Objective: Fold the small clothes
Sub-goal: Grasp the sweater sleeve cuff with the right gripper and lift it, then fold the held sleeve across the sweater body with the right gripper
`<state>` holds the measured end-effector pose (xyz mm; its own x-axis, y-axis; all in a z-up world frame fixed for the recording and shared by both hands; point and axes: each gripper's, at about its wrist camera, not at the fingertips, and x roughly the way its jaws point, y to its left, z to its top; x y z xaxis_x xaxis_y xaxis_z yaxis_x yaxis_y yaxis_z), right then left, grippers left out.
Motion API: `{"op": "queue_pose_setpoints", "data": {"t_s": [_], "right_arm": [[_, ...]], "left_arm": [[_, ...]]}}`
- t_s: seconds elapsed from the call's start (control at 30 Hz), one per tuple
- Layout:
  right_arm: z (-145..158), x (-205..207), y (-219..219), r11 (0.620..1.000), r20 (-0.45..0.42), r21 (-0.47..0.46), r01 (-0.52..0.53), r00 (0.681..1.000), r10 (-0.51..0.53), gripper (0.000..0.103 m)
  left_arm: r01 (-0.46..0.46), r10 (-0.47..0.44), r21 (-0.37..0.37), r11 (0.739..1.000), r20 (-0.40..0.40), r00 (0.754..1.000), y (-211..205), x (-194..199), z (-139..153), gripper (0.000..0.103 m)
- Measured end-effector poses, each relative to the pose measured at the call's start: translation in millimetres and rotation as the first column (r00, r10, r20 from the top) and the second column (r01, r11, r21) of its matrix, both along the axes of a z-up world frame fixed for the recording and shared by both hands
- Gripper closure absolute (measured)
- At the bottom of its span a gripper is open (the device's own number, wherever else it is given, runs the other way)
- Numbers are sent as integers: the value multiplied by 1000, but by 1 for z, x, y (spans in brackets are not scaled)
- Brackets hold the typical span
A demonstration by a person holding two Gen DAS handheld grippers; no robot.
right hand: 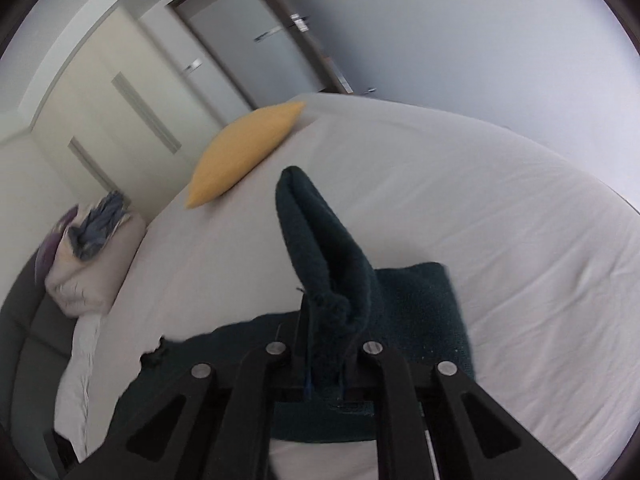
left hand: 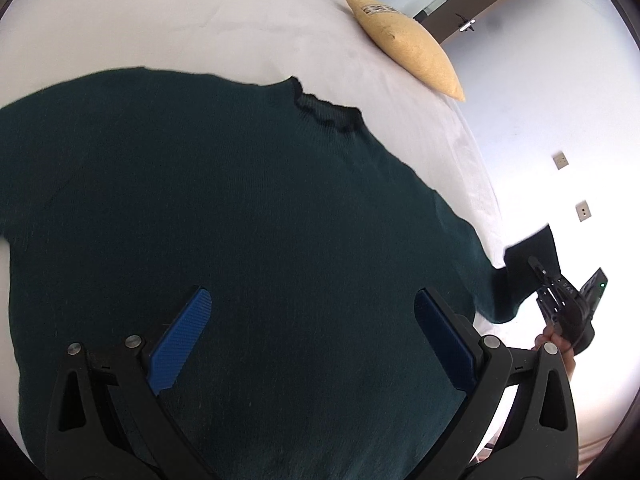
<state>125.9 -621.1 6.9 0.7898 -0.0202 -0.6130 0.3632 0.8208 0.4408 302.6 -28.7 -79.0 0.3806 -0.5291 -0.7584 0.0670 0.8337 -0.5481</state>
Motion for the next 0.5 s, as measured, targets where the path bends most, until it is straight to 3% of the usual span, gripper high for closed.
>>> {"op": "queue_pose_setpoints", "data": {"t_s": [0.1, 0.17, 0.23, 0.37, 0.5], "right_arm": [[1, 36, 93, 975, -31, -94, -201, 980, 199, 94], [-7, 51, 149, 941, -57, -136, -310, 951, 305, 94], [-18, 63, 190, 912, -80, -163, -375, 927, 367, 94], [-40, 74, 242, 869, -135, -220, -444, 896, 424, 94], [-47, 70, 259, 840, -171, -274, -469, 883, 437, 94]], "left_arm": [[9, -10, -71, 997, -12, 1000, 0, 17, 2, 0], [9, -15, -164, 986, -32, 999, -2, 29, 0, 0], [9, -19, -198, 980, -47, 999, -5, 39, -2, 0], [13, -43, -300, 954, -93, 995, -15, 56, -7, 0], [46, -92, -340, 939, -121, 988, -30, 70, -5, 0]]}}
